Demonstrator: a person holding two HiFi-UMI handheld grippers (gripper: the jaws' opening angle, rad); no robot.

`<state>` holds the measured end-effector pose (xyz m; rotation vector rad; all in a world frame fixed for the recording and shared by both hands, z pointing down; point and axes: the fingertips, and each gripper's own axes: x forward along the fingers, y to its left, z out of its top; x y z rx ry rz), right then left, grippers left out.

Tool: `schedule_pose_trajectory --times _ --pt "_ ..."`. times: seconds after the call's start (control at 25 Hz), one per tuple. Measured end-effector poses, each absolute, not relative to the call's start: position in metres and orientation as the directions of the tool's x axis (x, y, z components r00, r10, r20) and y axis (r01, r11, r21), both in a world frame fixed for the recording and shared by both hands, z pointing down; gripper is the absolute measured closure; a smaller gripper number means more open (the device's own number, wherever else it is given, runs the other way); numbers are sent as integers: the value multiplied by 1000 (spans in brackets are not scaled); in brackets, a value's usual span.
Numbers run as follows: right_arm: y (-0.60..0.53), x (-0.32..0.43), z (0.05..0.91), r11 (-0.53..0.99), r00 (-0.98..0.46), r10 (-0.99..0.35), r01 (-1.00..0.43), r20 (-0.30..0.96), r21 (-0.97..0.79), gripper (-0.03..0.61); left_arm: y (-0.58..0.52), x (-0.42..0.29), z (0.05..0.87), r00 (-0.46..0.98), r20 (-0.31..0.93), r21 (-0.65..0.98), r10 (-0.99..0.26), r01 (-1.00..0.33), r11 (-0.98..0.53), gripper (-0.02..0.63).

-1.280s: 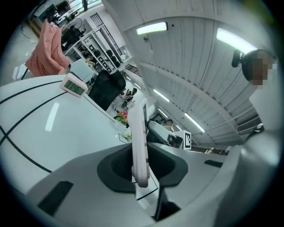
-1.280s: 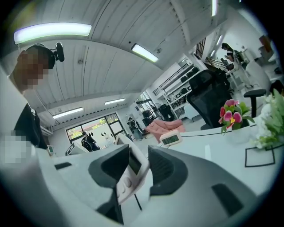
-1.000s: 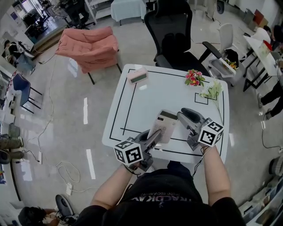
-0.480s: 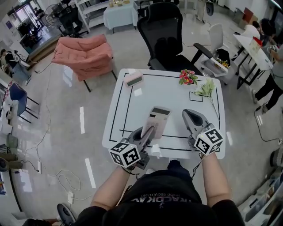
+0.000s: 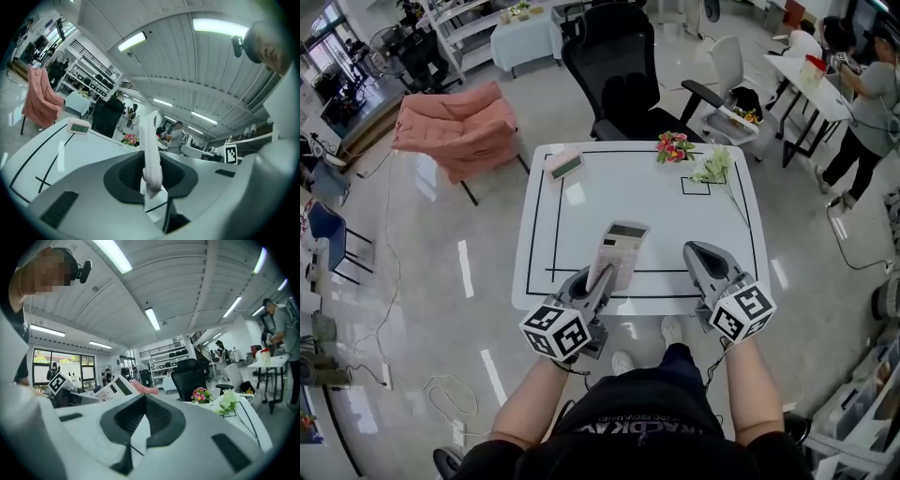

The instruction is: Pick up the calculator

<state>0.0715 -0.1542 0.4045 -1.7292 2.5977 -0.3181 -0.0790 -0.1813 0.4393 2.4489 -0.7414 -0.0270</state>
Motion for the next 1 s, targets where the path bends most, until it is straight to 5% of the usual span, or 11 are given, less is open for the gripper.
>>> schedule_pose_trajectory --times 1.0 --pt "-54 122 401 467 -491 -865 -863 102 -193 577 -67 -19 432 735 164 505 -658 -635 -584 548"
